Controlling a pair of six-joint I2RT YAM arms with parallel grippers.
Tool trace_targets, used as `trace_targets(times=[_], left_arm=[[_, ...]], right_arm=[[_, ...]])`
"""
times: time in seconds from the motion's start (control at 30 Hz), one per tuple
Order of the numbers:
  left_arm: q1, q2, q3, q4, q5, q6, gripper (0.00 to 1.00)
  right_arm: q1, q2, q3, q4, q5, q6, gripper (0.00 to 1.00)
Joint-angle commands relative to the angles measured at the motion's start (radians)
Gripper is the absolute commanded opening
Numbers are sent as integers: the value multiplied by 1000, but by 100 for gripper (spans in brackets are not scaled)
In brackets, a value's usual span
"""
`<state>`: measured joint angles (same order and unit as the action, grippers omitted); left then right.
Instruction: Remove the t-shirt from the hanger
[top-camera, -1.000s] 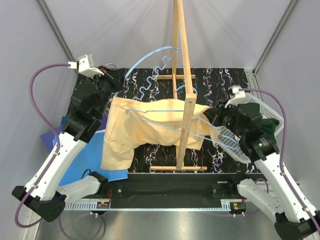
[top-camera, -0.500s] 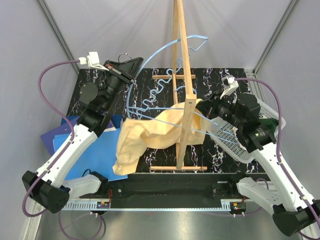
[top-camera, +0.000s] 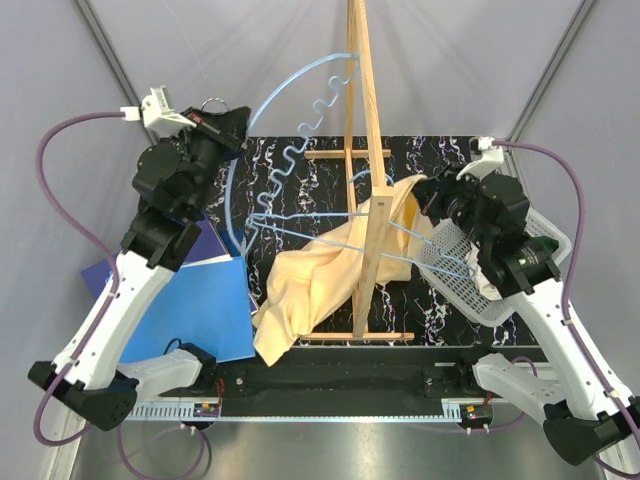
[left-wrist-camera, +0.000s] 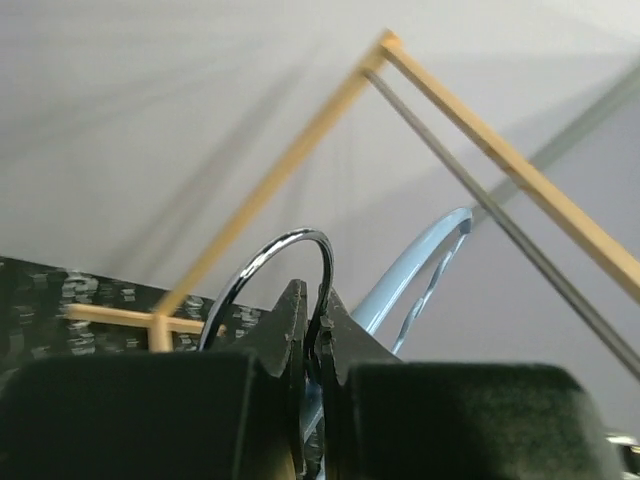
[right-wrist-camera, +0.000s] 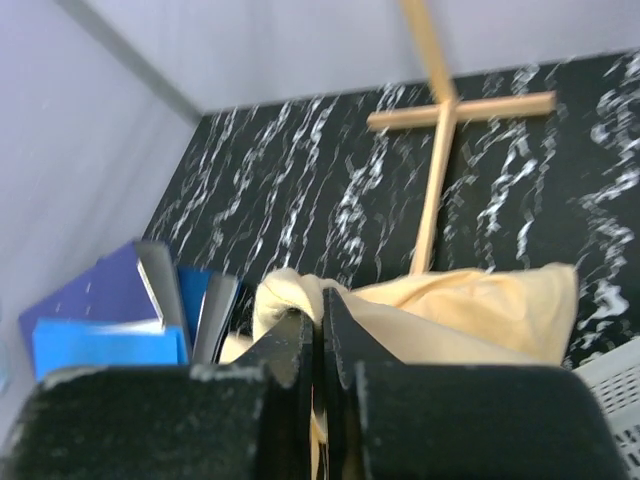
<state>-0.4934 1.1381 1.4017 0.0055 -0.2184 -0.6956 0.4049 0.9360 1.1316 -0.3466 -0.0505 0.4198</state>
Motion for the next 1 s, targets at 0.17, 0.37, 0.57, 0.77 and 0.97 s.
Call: trace_targets(times=[0.17, 0.37, 0.57, 0.77, 0.97], left_arm=[[6, -185, -55, -373, -318, 203, 0], [7, -259, -98, -458, -409, 278, 0], [6, -323, -174, -463, -388, 281, 0], [6, -330, -178, -475, -343, 286, 0], [6, -348, -175, -484, -331, 295, 0]], right_arm=[[-8, 133, 365, 3, 285, -55, 0], [-6, 251, 644, -43, 442, -189, 0], [-6, 326, 908, -22, 641, -415, 0], [-12, 533, 1270, 55, 755, -793, 0], [-17, 669, 1580, 151, 778, -995, 0]])
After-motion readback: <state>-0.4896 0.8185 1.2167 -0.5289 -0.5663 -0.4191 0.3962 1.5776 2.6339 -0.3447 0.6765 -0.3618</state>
